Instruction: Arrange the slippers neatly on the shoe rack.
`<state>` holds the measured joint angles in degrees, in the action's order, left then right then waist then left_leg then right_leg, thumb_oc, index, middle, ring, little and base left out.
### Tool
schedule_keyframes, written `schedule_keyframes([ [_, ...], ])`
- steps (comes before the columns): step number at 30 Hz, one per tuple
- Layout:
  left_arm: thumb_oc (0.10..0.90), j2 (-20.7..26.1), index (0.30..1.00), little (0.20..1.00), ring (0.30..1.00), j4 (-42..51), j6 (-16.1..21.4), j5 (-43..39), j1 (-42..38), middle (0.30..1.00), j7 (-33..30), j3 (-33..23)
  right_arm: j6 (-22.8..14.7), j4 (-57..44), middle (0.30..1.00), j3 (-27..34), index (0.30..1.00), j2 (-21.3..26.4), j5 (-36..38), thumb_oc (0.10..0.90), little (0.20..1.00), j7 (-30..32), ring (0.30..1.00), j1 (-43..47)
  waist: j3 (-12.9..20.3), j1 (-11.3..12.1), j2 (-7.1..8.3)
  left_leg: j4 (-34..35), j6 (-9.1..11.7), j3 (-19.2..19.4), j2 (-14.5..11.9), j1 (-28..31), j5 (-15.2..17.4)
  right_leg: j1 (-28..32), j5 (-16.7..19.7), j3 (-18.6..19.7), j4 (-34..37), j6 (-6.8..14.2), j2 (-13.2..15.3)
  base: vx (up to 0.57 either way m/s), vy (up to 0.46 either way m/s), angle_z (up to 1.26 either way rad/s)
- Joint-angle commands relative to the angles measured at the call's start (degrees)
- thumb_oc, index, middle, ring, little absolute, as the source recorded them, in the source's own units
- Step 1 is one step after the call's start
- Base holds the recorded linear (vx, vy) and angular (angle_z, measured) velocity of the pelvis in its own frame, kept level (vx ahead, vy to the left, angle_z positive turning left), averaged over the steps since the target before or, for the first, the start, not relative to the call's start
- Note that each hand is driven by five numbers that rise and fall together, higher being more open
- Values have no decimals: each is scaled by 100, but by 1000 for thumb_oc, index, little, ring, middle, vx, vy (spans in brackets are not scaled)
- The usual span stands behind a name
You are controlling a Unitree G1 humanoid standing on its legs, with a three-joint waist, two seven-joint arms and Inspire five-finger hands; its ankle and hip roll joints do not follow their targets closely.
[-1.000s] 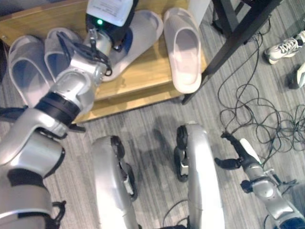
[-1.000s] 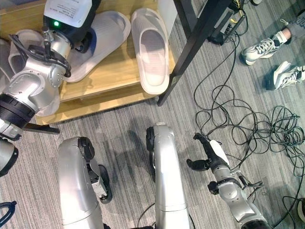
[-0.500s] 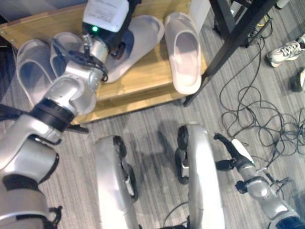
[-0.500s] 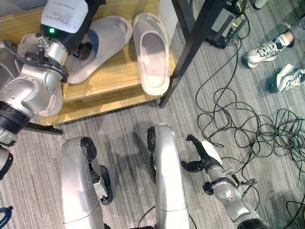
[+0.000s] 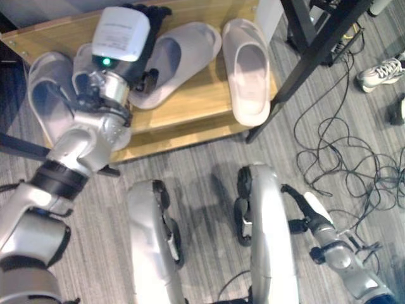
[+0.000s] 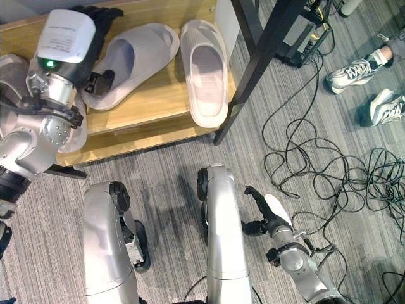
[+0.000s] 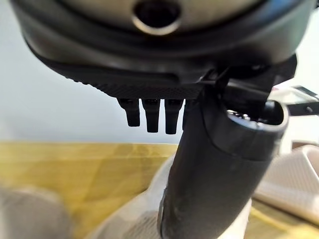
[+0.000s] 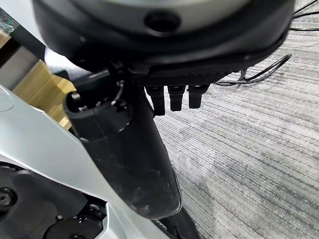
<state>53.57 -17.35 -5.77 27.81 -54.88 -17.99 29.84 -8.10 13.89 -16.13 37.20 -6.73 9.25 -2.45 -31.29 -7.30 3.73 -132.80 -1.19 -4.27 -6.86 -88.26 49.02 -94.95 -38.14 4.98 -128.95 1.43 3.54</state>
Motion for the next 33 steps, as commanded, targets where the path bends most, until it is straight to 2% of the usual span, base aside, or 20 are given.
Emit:
schedule_keyframes([
  [1,800,576,900,900,900,373,241,-331,-498,900,-413,-574,-161,-656,900,414,900,151,-129,800,900,80,900,-230,149,222,-74,519,-458,-540,498,-169,-373,499,-587,444,-19,-434,192,-1,-18,3],
  [3,800,585,900,900,900,387,241,-334,-473,900,-409,-598,-163,-650,900,403,900,156,-129,800,900,82,900,-222,149,213,-73,517,-457,-539,498,-169,-374,499,-588,446,-21,-434,192,0,0,0],
  [9,800,672,900,900,900,395,419,-1009,-296,900,-425,-713,-111,-509,900,248,900,123,-109,800,900,47,900,-131,149,247,-111,516,-471,-537,498,-169,-368,499,-569,465,15,-463,218,0,0,0],
  [12,800,595,900,900,900,479,590,-1572,-173,900,-225,-759,-64,-478,900,188,900,88,-133,800,900,-17,900,-131,149,245,-133,546,-480,-537,511,-169,-371,499,-558,470,43,-461,211,0,0,0],
  [15,800,580,900,900,900,540,631,-1758,-146,900,-148,-775,-51,-468,900,178,900,75,-132,800,900,-32,900,-109,149,240,-139,548,-481,-536,509,-169,-371,499,-551,472,51,-460,209,0,0,0],
  [18,800,481,900,900,900,681,895,-2655,-241,900,257,-692,14,-395,900,177,900,89,-104,800,900,-125,900,29,149,226,-165,548,-469,-538,513,-169,-374,499,-541,496,55,-451,203,0,0,0],
  [21,800,486,900,900,900,665,901,-2675,-270,900,264,-668,14,-393,900,182,900,82,-102,800,900,-127,900,31,149,233,-162,551,-469,-538,513,-169,-374,499,-540,494,58,-451,204,0,0,0],
  [23,800,349,900,900,900,770,1122,-3348,-595,900,511,-407,22,-317,900,131,900,130,-121,800,900,-191,900,152,149,201,-157,573,-444,-507,509,-169,-388,499,-528,526,67,-461,210,0,0,0],
  [24,800,351,900,900,900,761,1128,-3361,-609,900,510,-394,20,-312,900,133,900,127,-120,800,900,-191,900,153,149,204,-156,574,-444,-506,509,-169,-389,499,-529,527,68,-461,211,0,0,0],
  [25,800,144,900,900,900,833,1264,-3753,-651,900,460,-353,-14,-301,900,72,900,113,-114,800,900,-172,900,192,149,192,-151,605,-436,-490,501,-169,-415,499,-520,533,78,-468,215,0,0,0],
  [29,800,-337,900,900,900,910,1331,-3905,-901,900,351,-146,-93,-254,900,43,900,104,132,800,900,-143,900,163,149,140,-84,714,-421,-437,538,-169,-475,499,-508,593,128,-502,225,-16,-10,0],
  [33,800,-674,900,900,900,709,1292,-3927,-1195,900,277,92,-102,-187,900,-41,900,151,159,800,900,-95,900,234,149,109,-82,752,-418,-421,550,-169,-504,499,-492,608,144,-502,233,-8,-3,0],
])
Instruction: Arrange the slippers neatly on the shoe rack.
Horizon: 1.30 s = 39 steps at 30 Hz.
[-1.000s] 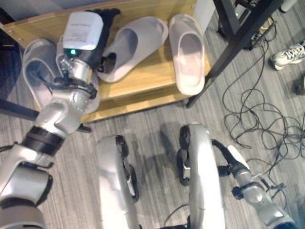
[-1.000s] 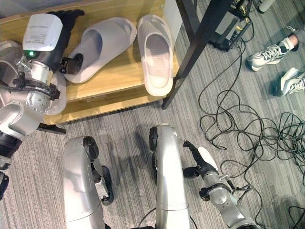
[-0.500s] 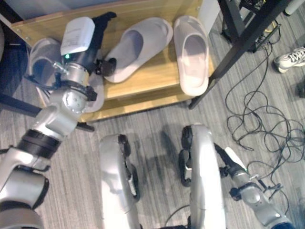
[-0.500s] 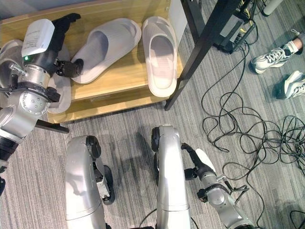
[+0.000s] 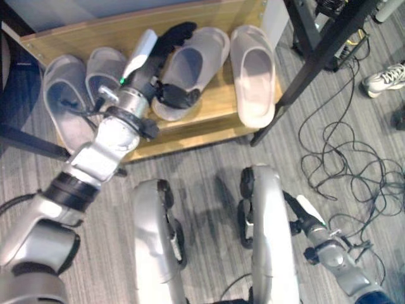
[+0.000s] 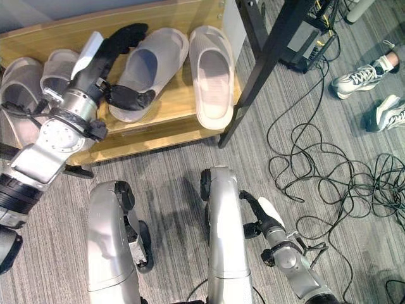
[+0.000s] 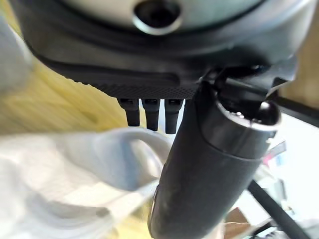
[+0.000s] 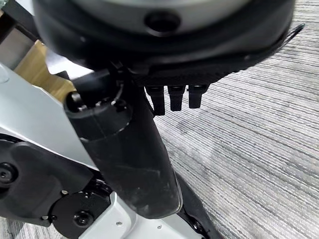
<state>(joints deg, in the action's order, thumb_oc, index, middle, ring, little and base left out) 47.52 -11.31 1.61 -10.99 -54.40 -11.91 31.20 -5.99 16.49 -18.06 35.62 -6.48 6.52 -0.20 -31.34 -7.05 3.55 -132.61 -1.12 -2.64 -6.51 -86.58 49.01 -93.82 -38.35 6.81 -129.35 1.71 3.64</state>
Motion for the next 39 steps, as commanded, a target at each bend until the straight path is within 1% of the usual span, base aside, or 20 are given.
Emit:
schedule_keyframes([
  [1,800,-78,900,900,900,90,558,-48,-1260,900,-335,-28,-316,-441,900,156,900,305,134,800,900,182,900,9,154,90,-66,735,-426,-584,515,-338,-502,386,-471,425,187,-531,224,0,0,0],
  [2,800,-222,900,900,900,-8,542,-43,-1378,900,-353,55,-311,-429,900,117,900,314,132,800,900,191,900,35,154,62,-80,732,-427,-590,524,-338,-503,386,-478,422,178,-516,230,0,0,0],
  [4,800,-287,900,900,900,-43,538,-64,-1432,900,-344,96,-310,-428,900,118,900,303,127,800,900,189,900,31,154,60,-88,718,-430,-599,528,-338,-498,386,-483,423,167,-514,232,0,0,0],
  [5,800,-443,900,900,900,-137,526,-54,-1507,900,-335,143,-316,-421,900,99,900,296,133,800,900,188,900,43,154,44,-84,700,-432,-608,531,-338,-497,386,-490,432,141,-509,231,0,0,0],
  [10,800,-719,900,900,900,-368,523,3,-1630,900,-456,158,-328,-337,900,34,900,302,101,800,900,228,900,105,154,23,-74,661,-419,-624,531,-338,-489,386,-511,408,112,-517,232,0,0,0],
  [16,800,-721,900,900,900,-525,538,135,-1669,900,-835,-14,-353,-273,900,-60,900,298,36,800,900,335,900,233,154,48,-78,640,-401,-649,549,-338,-493,386,-510,403,97,-521,224,0,0,0],
  [17,800,-652,900,900,900,-497,597,193,-1659,900,-1041,-97,-378,-277,900,-97,900,284,8,800,900,387,900,259,154,62,-74,634,-397,-646,548,-338,-486,386,-498,412,97,-522,219,0,0,0],
  [20,800,-519,900,900,900,-431,617,345,-1632,900,-1252,-205,-399,-276,900,-114,900,264,-16,800,900,432,900,265,154,82,-81,640,-391,-648,548,-338,-489,386,-499,409,99,-520,218,0,0,0],
  [21,800,-344,900,900,900,-298,633,535,-1517,900,-1486,-360,-416,-264,900,-137,900,235,-57,800,900,493,900,249,154,98,-91,636,-385,-644,549,-338,-487,386,-495,403,88,-519,218,0,0,0],
  [22,800,-339,900,900,900,-281,628,547,-1496,900,-1495,-373,-418,-262,900,-145,900,238,-59,800,900,496,900,252,154,91,-91,635,-385,-645,548,-338,-488,386,-494,404,88,-519,216,0,0,0],
  [23,800,-139,900,900,900,-23,642,832,-1291,900,-1731,-558,-459,-303,900,-137,900,215,-90,800,900,518,900,181,154,124,-92,637,-378,-637,557,-338,-482,386,-486,407,88,-527,212,0,0,0],
  [27,800,103,900,900,900,479,647,1214,-705,900,-1903,-945,-495,-363,900,-114,900,194,-123,800,900,560,900,75,154,153,-119,642,-360,-623,550,-338,-489,386,-478,405,80,-529,197,0,0,0],
  [29,800,194,900,900,900,768,676,1207,-260,900,-1820,-1162,-470,-377,900,-107,900,175,-190,800,900,590,900,38,154,183,-148,649,-357,-615,556,-338,-495,386,-465,405,92,-536,195,0,0,0],
  [30,800,251,900,900,900,1016,717,1248,121,900,-1738,-1311,-467,-392,900,-54,900,144,-194,800,900,602,900,-27,154,233,-173,680,-355,-608,583,-338,-501,386,-455,402,121,-546,191,0,0,0],
  [32,800,308,900,900,900,1276,709,1351,420,900,-1654,-1461,-457,-397,900,-26,900,170,-210,800,900,612,900,-40,154,257,-195,688,-355,-606,592,-338,-498,386,-454,391,126,-555,188,0,0,0],
  [33,800,333,900,900,900,1795,782,1557,880,900,-1610,-1644,-442,-428,900,38,900,103,-265,800,900,650,900,-82,154,339,-222,705,-357,-602,605,-338,-492,386,-471,363,142,-565,197,0,0,0],
  [34,800,328,900,900,900,1897,749,1578,1004,900,-1590,-1749,-439,-437,900,17,900,128,-273,800,900,651,900,-83,154,313,-236,695,-355,-608,600,-338,-490,386,-466,358,137,-566,191,0,0,0],
  [36,800,242,900,900,900,2402,860,1687,1583,900,-1520,-1952,-448,-502,900,110,900,57,-285,800,900,697,900,-195,154,385,-259,716,-369,-606,618,-338,-481,386,-473,332,147,-574,200,4,17,-1],
  [37,800,75,900,900,900,2885,945,1682,2178,900,-1348,-2151,-433,-589,900,196,900,51,-267,800,900,717,900,-306,154,420,-278,712,-379,-609,629,-338,-465,386,-463,317,153,-580,195,0,0,0],
  [39,800,6,900,900,900,3033,1001,1598,2349,900,-1278,-2158,-422,-611,900,233,900,40,-249,800,900,729,900,-338,154,428,-268,717,-384,-608,628,-338,-451,386,-463,319,160,-585,201,0,0,0],
])
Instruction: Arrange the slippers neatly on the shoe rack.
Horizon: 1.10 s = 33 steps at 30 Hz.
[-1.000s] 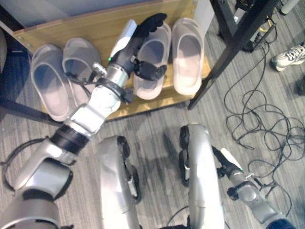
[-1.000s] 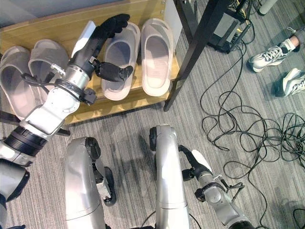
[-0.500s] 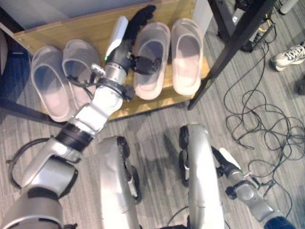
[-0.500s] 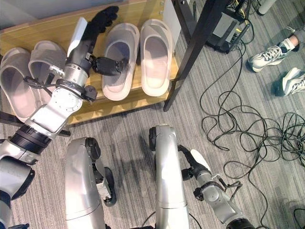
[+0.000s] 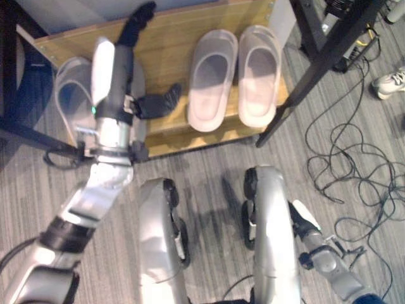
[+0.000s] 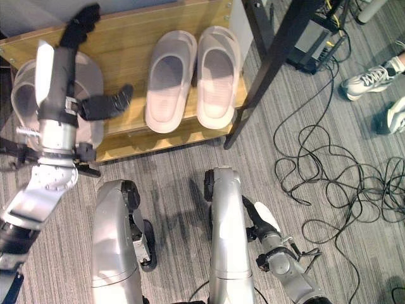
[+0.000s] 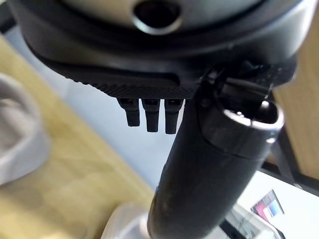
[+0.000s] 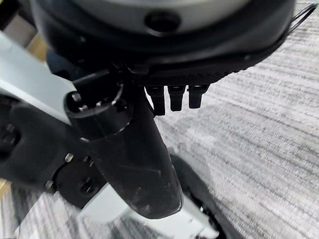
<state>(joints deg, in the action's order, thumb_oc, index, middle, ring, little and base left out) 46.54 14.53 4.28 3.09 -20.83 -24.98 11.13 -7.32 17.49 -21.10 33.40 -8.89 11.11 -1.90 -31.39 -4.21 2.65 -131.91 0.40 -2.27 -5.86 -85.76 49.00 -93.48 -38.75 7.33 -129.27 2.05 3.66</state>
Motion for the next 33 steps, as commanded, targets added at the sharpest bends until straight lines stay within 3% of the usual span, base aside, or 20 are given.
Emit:
schedule_keyframes([
  [1,800,96,900,900,900,493,724,183,-962,900,51,-189,-284,-724,900,539,900,274,-8,800,900,267,900,-181,160,139,-185,641,-536,-646,561,-420,-450,353,-423,267,147,-618,197,0,0,0],
  [7,800,-182,900,900,900,1005,883,-151,-619,900,369,20,-250,-787,900,573,900,341,12,800,900,282,900,-91,160,176,-213,628,-548,-663,553,-420,-417,353,-433,223,166,-639,215,0,0,0],
  [12,800,-276,900,900,900,872,806,-256,-801,900,594,380,-229,-677,900,453,900,380,68,800,900,280,900,91,160,147,-226,630,-530,-648,528,-420,-431,353,-437,216,181,-655,217,0,0,0],
  [20,800,-640,900,900,900,444,532,-1149,-701,900,1299,1012,-72,-574,900,346,900,382,-12,800,900,247,900,199,160,133,-265,693,-534,-636,533,-420,-441,353,-408,234,269,-670,265,0,0,0],
  [33,800,-1133,900,900,900,-209,410,-1265,-508,900,1183,1047,-24,-575,900,298,900,389,20,800,900,231,900,255,160,155,-206,756,-543,-664,545,-420,-487,353,-357,184,368,-698,275,0,0,0],
])
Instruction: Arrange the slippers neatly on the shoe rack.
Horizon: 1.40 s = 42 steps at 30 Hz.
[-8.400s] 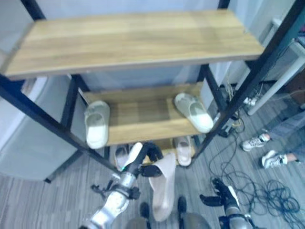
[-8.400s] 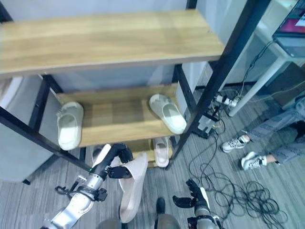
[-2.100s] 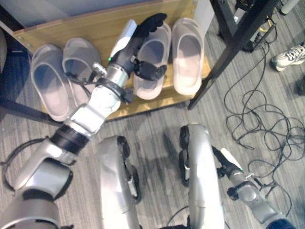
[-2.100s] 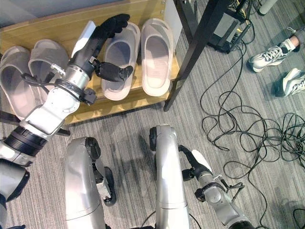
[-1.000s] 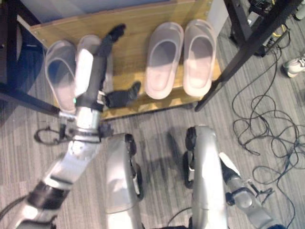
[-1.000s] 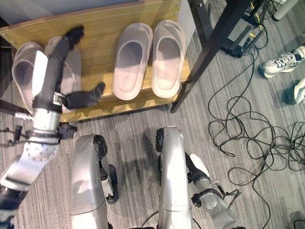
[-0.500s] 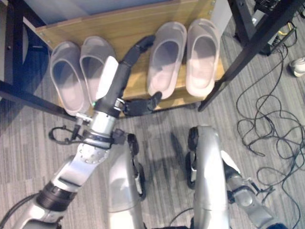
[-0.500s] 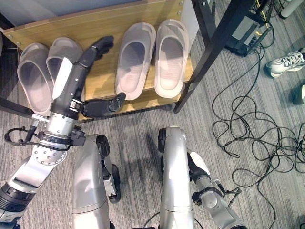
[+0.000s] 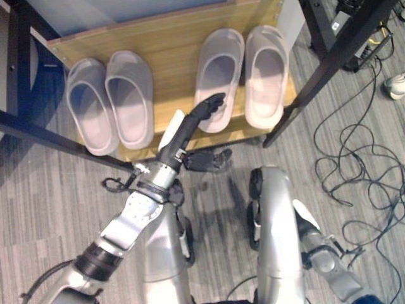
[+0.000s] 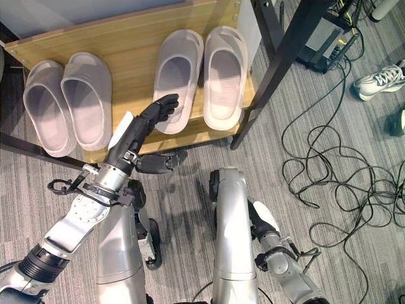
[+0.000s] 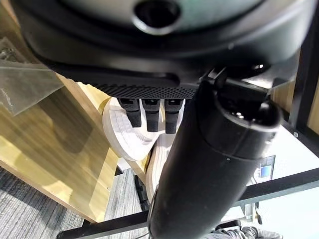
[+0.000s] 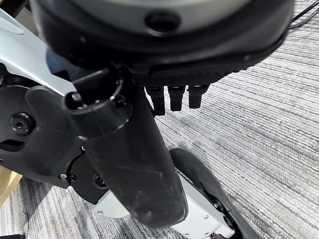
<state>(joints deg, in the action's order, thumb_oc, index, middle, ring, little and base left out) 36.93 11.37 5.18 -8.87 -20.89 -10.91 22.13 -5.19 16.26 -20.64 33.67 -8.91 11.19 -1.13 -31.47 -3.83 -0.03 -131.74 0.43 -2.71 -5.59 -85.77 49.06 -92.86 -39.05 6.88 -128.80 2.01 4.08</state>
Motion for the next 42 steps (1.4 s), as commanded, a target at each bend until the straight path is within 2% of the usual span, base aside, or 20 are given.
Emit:
schedule_keyframes([
  [1,800,-195,900,900,900,106,339,-90,-506,900,-233,-51,-244,-446,900,245,900,360,28,800,900,226,900,180,167,116,70,739,-545,-618,518,-419,-492,291,-323,228,324,-695,232,0,0,0],
  [8,800,-404,900,900,900,276,537,-447,-655,900,-260,105,-291,-385,900,128,900,323,18,800,900,308,900,232,167,91,88,723,-529,-619,538,-419,-487,291,-340,234,308,-683,204,0,0,0],
  [14,800,-982,900,900,900,328,607,-885,-1232,900,-328,572,-289,-251,900,-126,900,278,79,800,900,333,900,477,167,33,154,708,-523,-594,543,-419,-463,291,-370,260,271,-678,211,0,0,0],
  [15,800,-1221,900,900,900,354,680,-1033,-1526,900,-397,775,-287,-182,900,-235,900,273,127,800,900,371,900,597,167,-2,191,690,-513,-584,549,-419,-457,291,-381,254,259,-671,225,0,0,0],
  [18,800,-1383,900,900,900,419,796,-894,-1796,900,-558,817,-323,-77,900,-307,900,263,189,800,900,441,900,702,167,-20,205,682,-504,-575,555,-419,-462,291,-386,249,255,-668,237,0,0,0],
  [25,800,-1203,900,900,900,529,912,-652,-1868,900,-794,593,-335,34,900,-367,900,239,216,800,900,478,900,772,167,-1,184,666,-489,-560,568,-419,-472,291,-384,262,212,-666,236,0,0,0],
  [27,800,-933,900,900,900,537,895,-199,-1825,900,-960,386,-345,100,900,-369,900,207,193,800,900,488,900,784,167,31,154,659,-484,-566,569,-419,-477,291,-385,256,209,-669,241,0,0,0],
  [29,800,-867,900,900,900,523,878,-79,-1778,900,-999,331,-347,118,900,-369,900,209,183,800,900,491,900,795,167,43,147,666,-484,-566,569,-419,-479,291,-390,255,206,-669,241,0,0,0],
  [34,800,-461,900,900,900,358,841,273,-1137,900,-1186,-154,-360,169,900,-322,900,129,94,800,900,547,900,723,167,122,80,669,-464,-568,552,-419,-485,291,-388,259,182,-690,228,0,0,0],
  [38,800,-412,900,900,900,335,806,380,-961,900,-1235,-286,-344,201,900,-332,900,106,55,800,900,560,900,708,167,141,74,655,-466,-582,562,-419,-477,291,-388,258,175,-693,224,0,0,0],
  [42,800,-366,900,900,900,319,691,570,-790,900,-1027,-226,-331,219,900,-314,900,91,21,800,900,541,900,697,167,159,65,647,-483,-593,566,-419,-455,291,-383,255,183,-674,223,0,0,0],
])
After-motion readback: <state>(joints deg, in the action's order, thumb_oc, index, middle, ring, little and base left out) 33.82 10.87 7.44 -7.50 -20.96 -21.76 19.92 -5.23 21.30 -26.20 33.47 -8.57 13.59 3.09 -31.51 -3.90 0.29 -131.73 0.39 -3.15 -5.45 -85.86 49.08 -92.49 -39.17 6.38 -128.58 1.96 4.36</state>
